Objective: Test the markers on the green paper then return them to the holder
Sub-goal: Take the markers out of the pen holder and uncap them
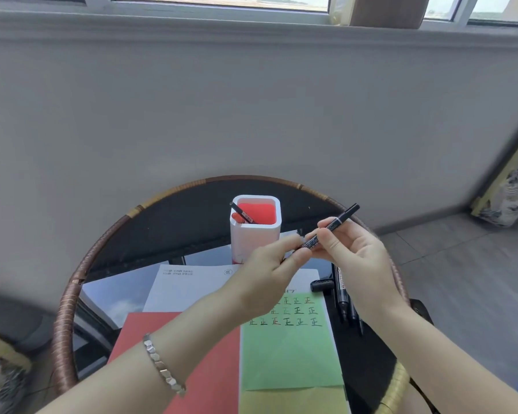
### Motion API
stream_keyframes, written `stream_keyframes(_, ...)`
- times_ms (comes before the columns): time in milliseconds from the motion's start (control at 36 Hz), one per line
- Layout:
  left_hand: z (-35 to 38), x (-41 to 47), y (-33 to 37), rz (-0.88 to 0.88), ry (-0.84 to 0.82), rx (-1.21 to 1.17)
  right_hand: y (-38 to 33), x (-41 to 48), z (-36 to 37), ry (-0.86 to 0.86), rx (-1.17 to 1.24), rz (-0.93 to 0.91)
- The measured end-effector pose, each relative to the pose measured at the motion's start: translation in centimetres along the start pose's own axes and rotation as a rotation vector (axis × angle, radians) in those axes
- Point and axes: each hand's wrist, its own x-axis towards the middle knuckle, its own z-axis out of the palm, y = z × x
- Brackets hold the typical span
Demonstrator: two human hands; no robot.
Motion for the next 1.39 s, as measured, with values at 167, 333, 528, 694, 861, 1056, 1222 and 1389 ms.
stream_keyframes(167,-0.2,-0.1,0.2,-0.098,0.031,0.199,0.2,1.6,-0.7,0.140,-0.144,-0.019)
stream_keyframes(333,-0.5,0.2,-1.8,-0.212,0.245,0.310,2.8,4.8,-2.7,0.155,-0.549,0.260)
stream_keyframes(528,-0.5,-0.7,-3.5,-0.278,0.153,0.413,7.3,6.1,-2.3,-0.123,-1.077,0.246)
stream_keyframes(694,1.0,-0.3,-3.3,-0.321,0.099,0.423,7.6,7.0,-3.3,-0.196,-1.374,0.190)
stream_keyframes(861,3.7,2.6,-4.2,-0.273,0.076,0.637,7.0,6.4,-4.5,-0.224,-1.299,0.147)
stream_keyframes(1056,5.3,4.0,-4.9,-0.220,0.001,0.687,4.3,5.5,-3.8,-0.207,-1.189,-0.003)
stream_keyframes(1222,2.2,2.1,-4.8,-0.183,0.117,0.622,0.9,6.3,0.4,-0.215,-1.060,-0.179)
stream_keyframes(1389,-2.7,-1.1,-4.2,-0.209,0.291,0.481,0.1,6.8,6.0,-0.381,-1.127,-0.324)
